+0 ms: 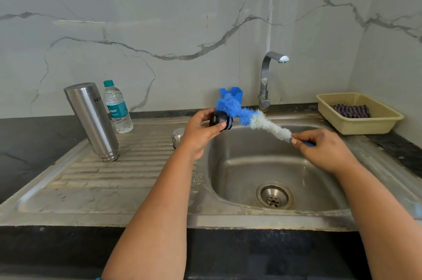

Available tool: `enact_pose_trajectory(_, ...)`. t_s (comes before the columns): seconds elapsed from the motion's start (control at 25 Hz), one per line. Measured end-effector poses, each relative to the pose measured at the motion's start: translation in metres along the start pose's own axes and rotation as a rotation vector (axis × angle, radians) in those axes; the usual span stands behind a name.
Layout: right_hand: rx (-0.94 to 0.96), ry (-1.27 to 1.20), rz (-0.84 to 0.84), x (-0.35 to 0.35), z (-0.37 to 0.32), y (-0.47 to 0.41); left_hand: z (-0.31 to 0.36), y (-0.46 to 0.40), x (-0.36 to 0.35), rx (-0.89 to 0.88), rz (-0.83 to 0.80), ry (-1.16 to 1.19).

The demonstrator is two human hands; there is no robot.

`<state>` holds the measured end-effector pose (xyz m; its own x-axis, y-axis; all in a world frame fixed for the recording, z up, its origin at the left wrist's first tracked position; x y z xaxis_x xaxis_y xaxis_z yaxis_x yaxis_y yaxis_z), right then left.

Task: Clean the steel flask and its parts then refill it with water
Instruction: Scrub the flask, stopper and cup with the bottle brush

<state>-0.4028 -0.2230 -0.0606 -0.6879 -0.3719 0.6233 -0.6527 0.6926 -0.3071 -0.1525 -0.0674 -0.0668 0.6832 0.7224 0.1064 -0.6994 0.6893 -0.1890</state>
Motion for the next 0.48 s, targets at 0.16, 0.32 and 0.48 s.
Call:
enact_pose_trajectory(0.16, -0.001, -0.049, -0.045, -0.001, -0.001, 0.001, -0.003, -0.002, 0.008, 0.040, 0.063, 0.076)
enact_pose_trajectory(0.32, 0.009, 0.015, -0.016, -0.004, 0.000, -0.003, 0.004, 0.001, -0.002, 0.003, -0.067, 0.037)
enact_pose_trajectory(0.48, 0.005, -0.067, -0.030, 0.001, 0.002, 0.001, -0.003, -0.005, 0.007, 0.076, 0.031, 0.089)
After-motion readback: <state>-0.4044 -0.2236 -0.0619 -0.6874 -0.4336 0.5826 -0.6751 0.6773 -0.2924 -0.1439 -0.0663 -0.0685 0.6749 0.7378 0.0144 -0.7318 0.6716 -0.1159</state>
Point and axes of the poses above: each hand's wrist, its own y-axis away from the middle knuckle, its own x-axis out of the back of the hand, z = x × y, the point moved 4 cm from there along -y, towards the middle knuckle, and after that the axes turned 12 degrees about -y, right-handed, at the moved point
